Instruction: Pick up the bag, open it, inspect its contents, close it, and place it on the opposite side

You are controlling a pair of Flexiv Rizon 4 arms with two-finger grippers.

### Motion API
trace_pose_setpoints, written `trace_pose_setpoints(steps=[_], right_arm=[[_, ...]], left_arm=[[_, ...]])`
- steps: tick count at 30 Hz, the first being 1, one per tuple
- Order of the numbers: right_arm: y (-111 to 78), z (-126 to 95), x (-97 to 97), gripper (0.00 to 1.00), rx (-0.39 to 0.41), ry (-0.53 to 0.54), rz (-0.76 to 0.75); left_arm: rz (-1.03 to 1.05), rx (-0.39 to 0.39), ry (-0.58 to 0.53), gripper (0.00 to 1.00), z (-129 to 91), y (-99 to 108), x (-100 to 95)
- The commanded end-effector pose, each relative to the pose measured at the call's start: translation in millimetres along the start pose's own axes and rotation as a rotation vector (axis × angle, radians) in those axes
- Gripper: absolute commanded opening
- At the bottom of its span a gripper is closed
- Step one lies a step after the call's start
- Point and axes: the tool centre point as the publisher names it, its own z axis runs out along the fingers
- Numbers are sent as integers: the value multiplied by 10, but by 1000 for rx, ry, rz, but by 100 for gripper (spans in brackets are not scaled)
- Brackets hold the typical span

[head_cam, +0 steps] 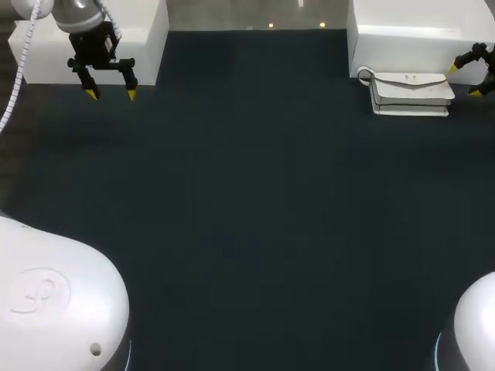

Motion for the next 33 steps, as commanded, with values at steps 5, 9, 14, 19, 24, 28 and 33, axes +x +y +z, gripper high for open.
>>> trace_pose_setpoints(steps=[5, 9, 14, 19, 24, 28, 33], right_arm=[[-134, -368, 350, 100, 515, -197, -19], [-201, -431, 438, 100, 477, -259, -22], [-282, -463, 544, 100, 455, -303, -31], [-350, -450, 631, 100, 434, -327, -27], [-428, -450, 723, 100, 428, -328, -26], [-451, -451, 745, 100, 431, -329, -27], [-451, -451, 745, 100, 431, -329, -27]], left_arm=[[0, 2, -1, 100, 0, 7, 4], [0, 2, -1, 100, 0, 7, 4], [0, 2, -1, 100, 0, 7, 4], [0, 2, -1, 100, 0, 7, 4], [0, 2, -1, 100, 0, 7, 4], [0, 2, -1, 100, 0, 7, 4], [0, 2, -1, 100, 0, 7, 4]])
